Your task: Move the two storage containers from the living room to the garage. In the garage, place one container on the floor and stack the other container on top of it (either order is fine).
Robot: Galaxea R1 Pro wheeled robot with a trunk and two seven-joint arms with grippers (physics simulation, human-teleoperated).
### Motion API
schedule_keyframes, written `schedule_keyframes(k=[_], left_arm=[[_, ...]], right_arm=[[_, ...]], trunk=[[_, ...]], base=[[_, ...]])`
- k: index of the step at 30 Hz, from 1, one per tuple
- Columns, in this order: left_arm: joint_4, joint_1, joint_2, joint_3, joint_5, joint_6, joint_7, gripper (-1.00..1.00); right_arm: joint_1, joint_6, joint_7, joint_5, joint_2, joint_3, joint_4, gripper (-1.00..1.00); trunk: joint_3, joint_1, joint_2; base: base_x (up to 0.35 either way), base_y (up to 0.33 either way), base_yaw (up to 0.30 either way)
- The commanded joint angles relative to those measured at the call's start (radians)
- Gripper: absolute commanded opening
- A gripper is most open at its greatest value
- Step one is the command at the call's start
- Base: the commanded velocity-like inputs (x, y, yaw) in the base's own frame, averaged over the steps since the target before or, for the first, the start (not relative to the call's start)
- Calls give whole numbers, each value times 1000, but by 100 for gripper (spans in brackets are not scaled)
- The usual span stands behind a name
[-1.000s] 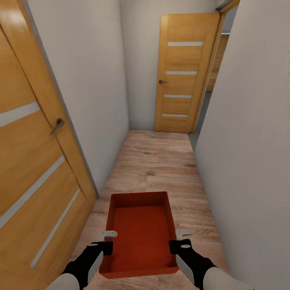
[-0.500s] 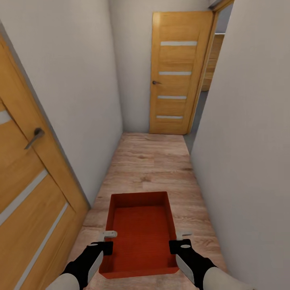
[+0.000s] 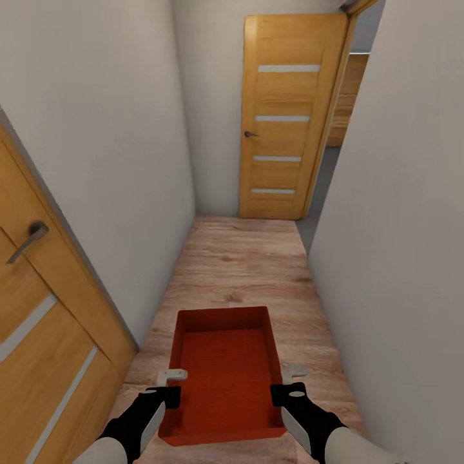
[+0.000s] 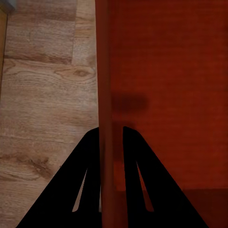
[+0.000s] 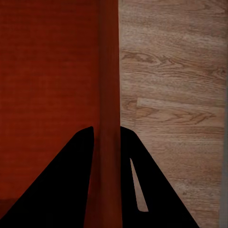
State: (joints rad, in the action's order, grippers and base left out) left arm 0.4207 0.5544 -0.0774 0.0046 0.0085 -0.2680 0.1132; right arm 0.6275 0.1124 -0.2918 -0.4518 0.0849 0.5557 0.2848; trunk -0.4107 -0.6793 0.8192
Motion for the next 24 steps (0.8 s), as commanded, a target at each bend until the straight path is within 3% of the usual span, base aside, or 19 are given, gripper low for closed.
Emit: schedule_keyframes(k=[1, 24], left_arm=[[4, 0, 1, 3, -24, -8, 11, -100], [3, 1, 1, 3, -24, -8, 11, -100]], right_arm=[[0, 7, -20, -4, -17, 9, -4, -100], [0, 7, -21, -4, -17, 9, -4, -100]], trunk=[[-1, -1, 1], [-1, -1, 1]], base=[[323, 0, 0], [323, 0, 0]])
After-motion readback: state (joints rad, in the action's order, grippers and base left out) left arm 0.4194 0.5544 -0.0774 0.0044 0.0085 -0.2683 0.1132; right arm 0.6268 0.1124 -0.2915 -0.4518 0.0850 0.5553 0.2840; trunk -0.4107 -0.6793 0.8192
